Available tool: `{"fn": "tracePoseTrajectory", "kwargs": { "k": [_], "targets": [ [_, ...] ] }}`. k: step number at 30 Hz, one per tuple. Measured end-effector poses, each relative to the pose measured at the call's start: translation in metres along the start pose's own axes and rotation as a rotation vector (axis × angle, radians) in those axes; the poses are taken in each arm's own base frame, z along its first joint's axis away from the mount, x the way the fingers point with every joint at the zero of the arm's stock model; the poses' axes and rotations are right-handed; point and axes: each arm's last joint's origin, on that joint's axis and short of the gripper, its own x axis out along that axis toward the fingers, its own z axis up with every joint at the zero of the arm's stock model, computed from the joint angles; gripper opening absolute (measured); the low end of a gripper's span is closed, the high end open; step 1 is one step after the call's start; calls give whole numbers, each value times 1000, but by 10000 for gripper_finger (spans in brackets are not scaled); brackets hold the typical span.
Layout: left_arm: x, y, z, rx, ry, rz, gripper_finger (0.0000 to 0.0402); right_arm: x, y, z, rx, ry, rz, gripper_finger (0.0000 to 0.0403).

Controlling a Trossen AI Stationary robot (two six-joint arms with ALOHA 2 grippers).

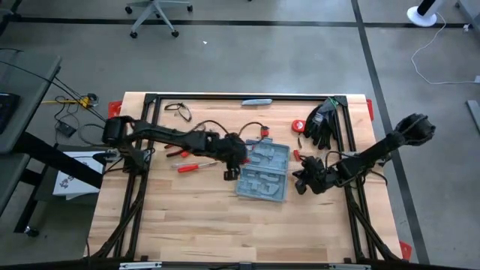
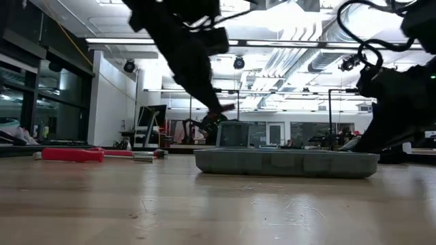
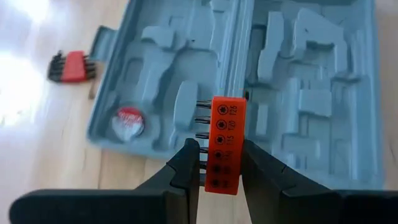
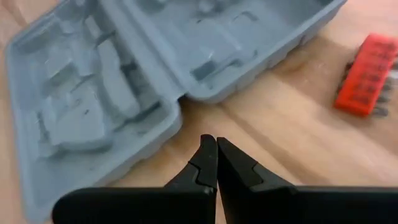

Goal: Prefit tool cases

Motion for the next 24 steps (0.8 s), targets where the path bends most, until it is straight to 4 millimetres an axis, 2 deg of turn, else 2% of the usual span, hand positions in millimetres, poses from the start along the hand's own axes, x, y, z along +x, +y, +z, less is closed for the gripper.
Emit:
{"fn": "tracePoseTrajectory", "kwargs": {
  "k": [6, 13, 24],
  "targets": [
    [20, -9, 18, 55, 61, -17, 80, 3, 6, -5, 14, -6, 32, 0],
    [17, -21, 24, 70, 105, -39, 80, 23, 11, -5, -4, -19, 44, 0],
    [13, -34, 18, 26, 173, -55, 80, 58, 35, 44, -131, -88, -1, 0]
  ]
}}
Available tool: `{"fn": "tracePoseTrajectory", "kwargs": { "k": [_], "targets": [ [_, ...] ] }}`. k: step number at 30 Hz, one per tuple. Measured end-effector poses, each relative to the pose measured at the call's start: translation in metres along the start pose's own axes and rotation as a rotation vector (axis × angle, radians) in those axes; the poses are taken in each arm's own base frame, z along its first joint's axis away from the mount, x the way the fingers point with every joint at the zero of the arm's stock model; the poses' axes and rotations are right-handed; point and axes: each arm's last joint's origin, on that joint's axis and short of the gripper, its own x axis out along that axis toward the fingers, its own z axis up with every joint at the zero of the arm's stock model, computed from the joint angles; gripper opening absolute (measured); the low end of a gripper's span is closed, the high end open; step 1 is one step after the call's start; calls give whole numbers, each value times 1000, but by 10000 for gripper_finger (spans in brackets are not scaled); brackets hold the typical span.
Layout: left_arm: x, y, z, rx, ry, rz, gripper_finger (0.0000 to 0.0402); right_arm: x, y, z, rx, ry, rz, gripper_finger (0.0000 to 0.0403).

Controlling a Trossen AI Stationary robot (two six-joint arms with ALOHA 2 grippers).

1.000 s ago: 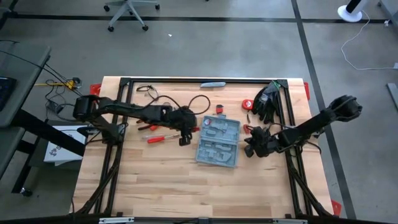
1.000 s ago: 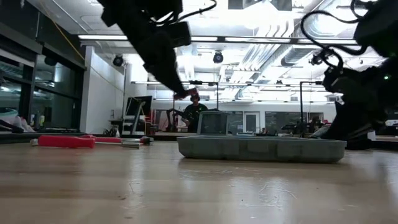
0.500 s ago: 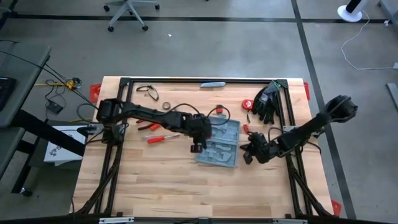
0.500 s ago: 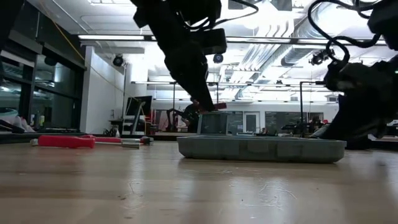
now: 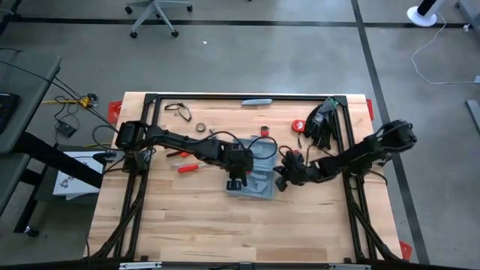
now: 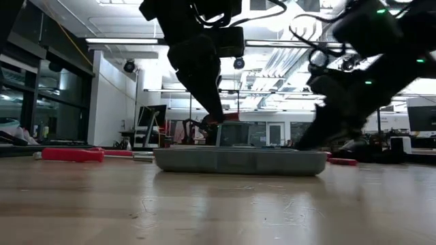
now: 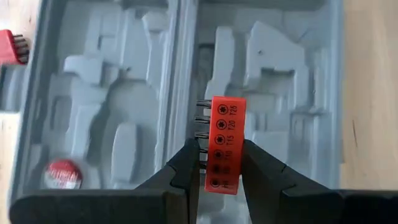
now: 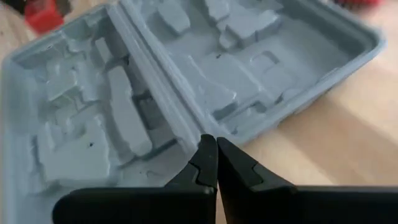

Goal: Prefit tool cases

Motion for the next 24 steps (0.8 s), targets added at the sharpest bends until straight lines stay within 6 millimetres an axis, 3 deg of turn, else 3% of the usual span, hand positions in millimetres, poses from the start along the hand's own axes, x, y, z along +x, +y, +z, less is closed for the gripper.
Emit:
{"fn": "tracePoseTrajectory", "kwargs": {
  "k": [5, 11, 18, 24],
  "targets": [
    [-1, -6, 0, -23, -1, -7, 80, 14, 3, 15, -59, -6, -21, 0],
    [-1, -14, 1, -73, -14, -16, 80, 14, 0, 15, -96, 8, -59, 0],
    [-2, -17, 5, -144, -58, -8, 80, 7, 2, 9, -111, -19, -124, 0],
    [-1, -19, 5, -148, -56, 9, 80, -6, 12, -12, -119, 23, -127, 0]
  ]
}}
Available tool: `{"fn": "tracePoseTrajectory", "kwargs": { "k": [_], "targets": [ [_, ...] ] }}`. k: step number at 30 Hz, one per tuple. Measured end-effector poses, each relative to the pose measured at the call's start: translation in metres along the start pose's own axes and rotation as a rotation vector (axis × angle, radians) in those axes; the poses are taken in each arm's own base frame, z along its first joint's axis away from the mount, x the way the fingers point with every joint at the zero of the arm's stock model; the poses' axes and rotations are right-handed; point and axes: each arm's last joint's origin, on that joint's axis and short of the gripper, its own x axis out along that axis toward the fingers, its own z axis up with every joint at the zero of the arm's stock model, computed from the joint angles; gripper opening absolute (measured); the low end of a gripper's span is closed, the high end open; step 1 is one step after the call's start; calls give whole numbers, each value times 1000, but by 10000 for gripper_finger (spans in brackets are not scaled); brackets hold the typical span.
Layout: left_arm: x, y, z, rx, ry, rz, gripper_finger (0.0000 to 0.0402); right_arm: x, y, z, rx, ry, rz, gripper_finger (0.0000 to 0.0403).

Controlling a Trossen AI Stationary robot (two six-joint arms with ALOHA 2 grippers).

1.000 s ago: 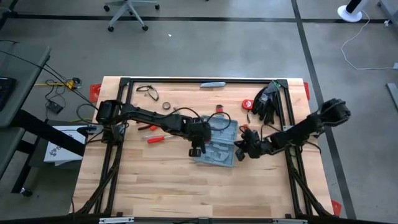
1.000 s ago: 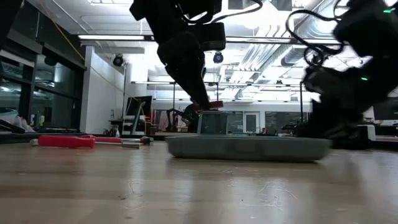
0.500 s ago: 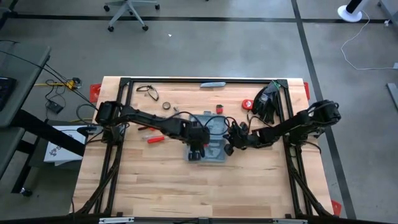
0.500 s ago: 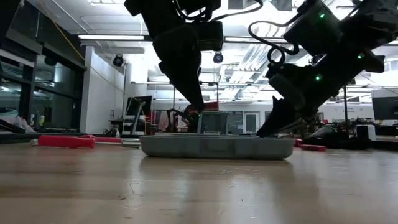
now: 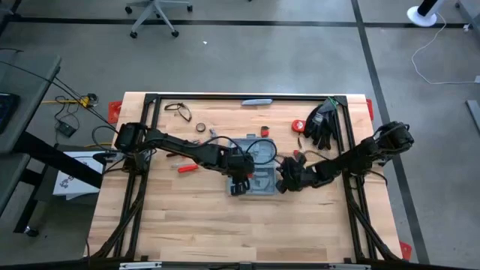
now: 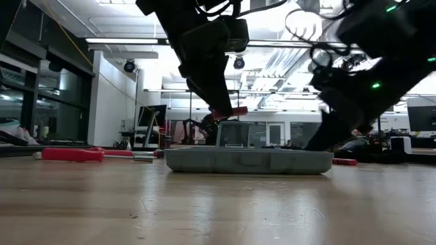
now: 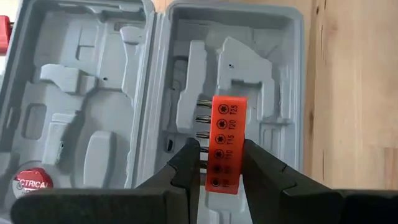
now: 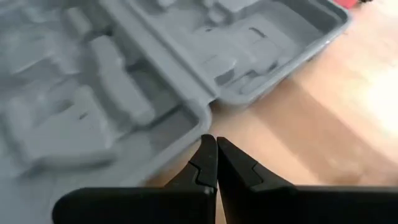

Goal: Prefit tool cases

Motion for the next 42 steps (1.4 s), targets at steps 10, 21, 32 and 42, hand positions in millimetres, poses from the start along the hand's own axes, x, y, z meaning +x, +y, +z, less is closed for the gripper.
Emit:
{"fn": "tracePoseTrajectory", "kwargs": {
  "k": [10, 21, 32, 42],
  "targets": [
    [10, -7, -4, -2, 28, -20, 80, -19, 20, -20, 58, 61, 137, 0],
    [18, -11, -18, 31, 146, 2, 80, 17, 17, -1, 62, 5, 198, 0],
    [19, -11, -20, 73, 169, 41, 80, 18, 14, 7, 53, -26, 198, 0],
    [29, -13, -20, 140, 213, 11, 77, 18, 13, 8, 37, -42, 173, 0]
  ]
}}
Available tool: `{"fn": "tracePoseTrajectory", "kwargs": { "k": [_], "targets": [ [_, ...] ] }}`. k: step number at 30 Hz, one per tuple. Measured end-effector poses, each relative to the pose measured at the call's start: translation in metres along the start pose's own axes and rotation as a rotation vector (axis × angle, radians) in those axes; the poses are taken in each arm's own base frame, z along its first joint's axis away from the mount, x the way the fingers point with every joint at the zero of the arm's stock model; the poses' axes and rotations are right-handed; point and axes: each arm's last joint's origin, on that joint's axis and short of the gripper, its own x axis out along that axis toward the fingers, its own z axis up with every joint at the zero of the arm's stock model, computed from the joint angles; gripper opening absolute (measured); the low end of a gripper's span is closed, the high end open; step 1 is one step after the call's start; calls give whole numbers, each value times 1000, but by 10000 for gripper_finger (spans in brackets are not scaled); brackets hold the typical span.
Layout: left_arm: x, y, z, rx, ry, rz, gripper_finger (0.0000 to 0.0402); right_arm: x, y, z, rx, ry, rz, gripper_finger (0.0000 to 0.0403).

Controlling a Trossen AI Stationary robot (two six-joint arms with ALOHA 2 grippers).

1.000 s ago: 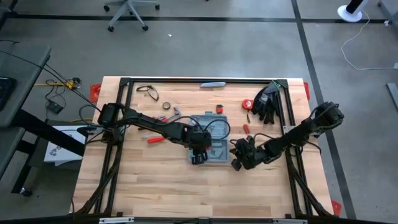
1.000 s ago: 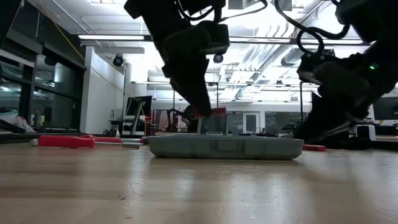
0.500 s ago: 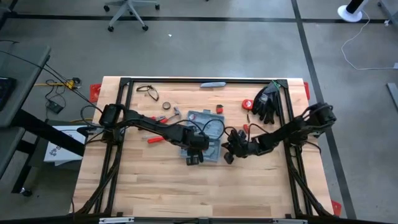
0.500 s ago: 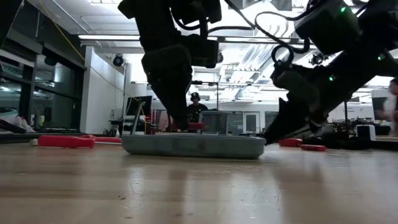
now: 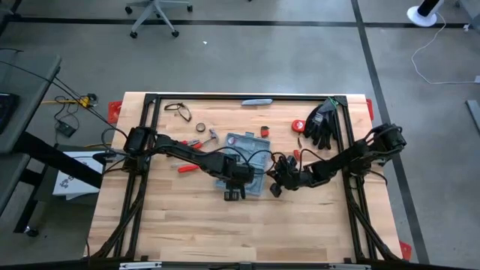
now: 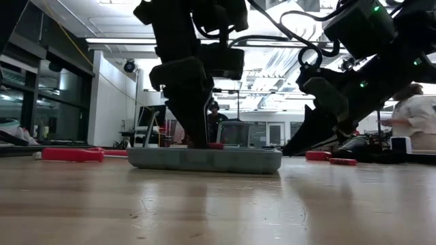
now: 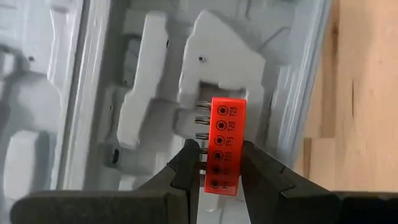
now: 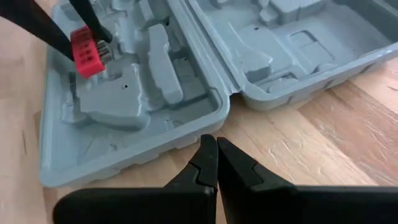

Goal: Prefit tool cases

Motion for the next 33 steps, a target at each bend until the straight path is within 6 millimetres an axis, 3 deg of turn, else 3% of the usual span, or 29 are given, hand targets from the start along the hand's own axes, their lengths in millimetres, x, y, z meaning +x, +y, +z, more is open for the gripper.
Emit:
{"fn": "tracePoseTrajectory", "kwargs": {
  "k": [11, 22, 33],
  "targets": [
    [-4, 1, 17, 110, 59, 68, 76, 0, 0, 0, -3, 3, -3, 0],
    [16, -9, 22, 194, 195, 78, 74, 0, -1, -1, -9, 12, -9, 0],
    [15, -12, 24, 167, 160, 47, 74, 0, -1, -1, -9, 12, -8, 0]
  ]
}}
